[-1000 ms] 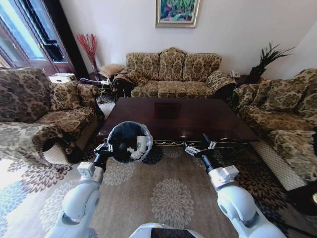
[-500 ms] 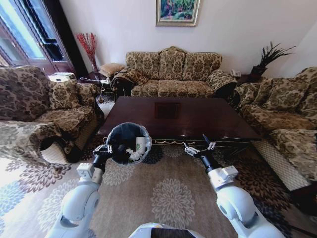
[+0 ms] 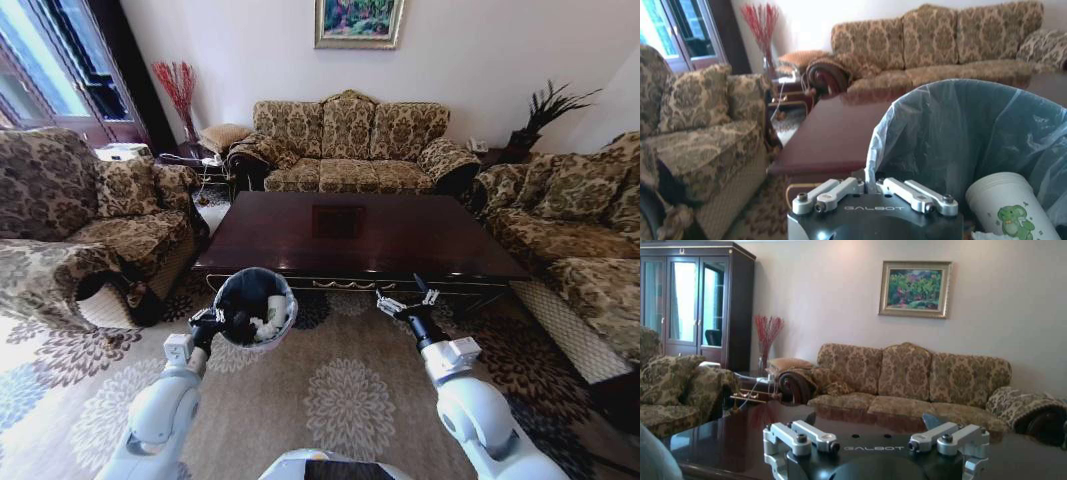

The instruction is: Move to the front of the table and place the trash on the table into the trash bin.

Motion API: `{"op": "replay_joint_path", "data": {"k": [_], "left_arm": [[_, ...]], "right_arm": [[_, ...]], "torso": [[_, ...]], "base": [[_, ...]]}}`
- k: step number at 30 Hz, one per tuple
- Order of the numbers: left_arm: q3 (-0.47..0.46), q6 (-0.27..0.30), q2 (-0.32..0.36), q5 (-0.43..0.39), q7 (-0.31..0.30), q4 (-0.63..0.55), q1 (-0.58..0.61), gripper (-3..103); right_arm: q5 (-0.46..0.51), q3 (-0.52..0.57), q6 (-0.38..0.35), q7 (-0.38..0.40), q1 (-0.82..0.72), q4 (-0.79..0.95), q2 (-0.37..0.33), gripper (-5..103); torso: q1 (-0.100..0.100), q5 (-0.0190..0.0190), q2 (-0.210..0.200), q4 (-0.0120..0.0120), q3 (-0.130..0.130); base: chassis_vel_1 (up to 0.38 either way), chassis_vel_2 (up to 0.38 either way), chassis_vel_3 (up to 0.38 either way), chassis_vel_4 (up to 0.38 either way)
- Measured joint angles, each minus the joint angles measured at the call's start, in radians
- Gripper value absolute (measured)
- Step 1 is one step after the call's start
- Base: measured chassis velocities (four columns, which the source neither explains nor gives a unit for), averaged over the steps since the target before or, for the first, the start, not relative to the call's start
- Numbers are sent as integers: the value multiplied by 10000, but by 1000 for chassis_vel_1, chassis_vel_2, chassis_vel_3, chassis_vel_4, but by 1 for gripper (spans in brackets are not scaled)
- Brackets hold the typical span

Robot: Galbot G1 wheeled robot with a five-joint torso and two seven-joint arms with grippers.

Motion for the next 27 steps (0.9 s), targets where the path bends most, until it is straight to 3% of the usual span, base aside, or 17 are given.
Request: {"op": "replay_joint_path", "data": {"k": [27], "left_arm": [[174, -321, 140, -208, 428, 2598, -636, 3]], "right_arm": [[-105, -13, -56, 39, -43, -346, 88, 100]], "torso": [[-569, -1, -1315, 0, -740]], "base": [[0, 0, 0, 0]]}}
